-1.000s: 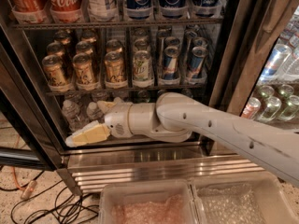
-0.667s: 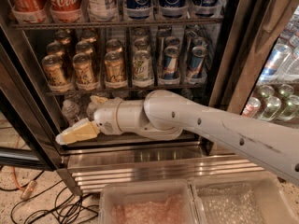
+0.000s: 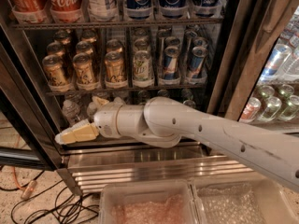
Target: Pick orange can from middle shelf of fridge
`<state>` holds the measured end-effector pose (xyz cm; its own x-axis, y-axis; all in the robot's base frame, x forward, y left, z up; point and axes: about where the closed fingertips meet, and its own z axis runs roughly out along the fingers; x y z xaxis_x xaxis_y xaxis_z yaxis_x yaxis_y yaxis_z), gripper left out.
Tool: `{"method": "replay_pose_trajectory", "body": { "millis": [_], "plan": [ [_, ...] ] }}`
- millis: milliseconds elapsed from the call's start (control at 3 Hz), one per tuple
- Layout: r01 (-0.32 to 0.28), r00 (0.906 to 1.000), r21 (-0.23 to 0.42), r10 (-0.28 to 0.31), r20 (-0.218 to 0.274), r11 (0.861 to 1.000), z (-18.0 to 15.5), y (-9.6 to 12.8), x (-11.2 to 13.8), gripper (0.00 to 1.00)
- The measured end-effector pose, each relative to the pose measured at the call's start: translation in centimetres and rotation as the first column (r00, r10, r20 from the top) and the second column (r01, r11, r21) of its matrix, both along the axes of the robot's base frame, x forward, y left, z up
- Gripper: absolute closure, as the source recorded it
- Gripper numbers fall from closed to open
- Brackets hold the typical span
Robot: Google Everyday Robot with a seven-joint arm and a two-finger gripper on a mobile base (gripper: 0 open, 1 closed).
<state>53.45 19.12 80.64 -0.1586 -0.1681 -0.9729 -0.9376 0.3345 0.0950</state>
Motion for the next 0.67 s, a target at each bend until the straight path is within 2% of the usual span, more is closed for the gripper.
{"method": "replay_pose_trajectory", "body": {
  "millis": [333,667],
  "plan": [
    [0.056,0.9977,0.045,-0.058,0.035,0.997,-0.2,2.5,0.3,0.0],
    [0.116,0.9895,0.086,-0.123,0.077,0.99,-0.2,5.6,1.5,0.0]
  ]
}}
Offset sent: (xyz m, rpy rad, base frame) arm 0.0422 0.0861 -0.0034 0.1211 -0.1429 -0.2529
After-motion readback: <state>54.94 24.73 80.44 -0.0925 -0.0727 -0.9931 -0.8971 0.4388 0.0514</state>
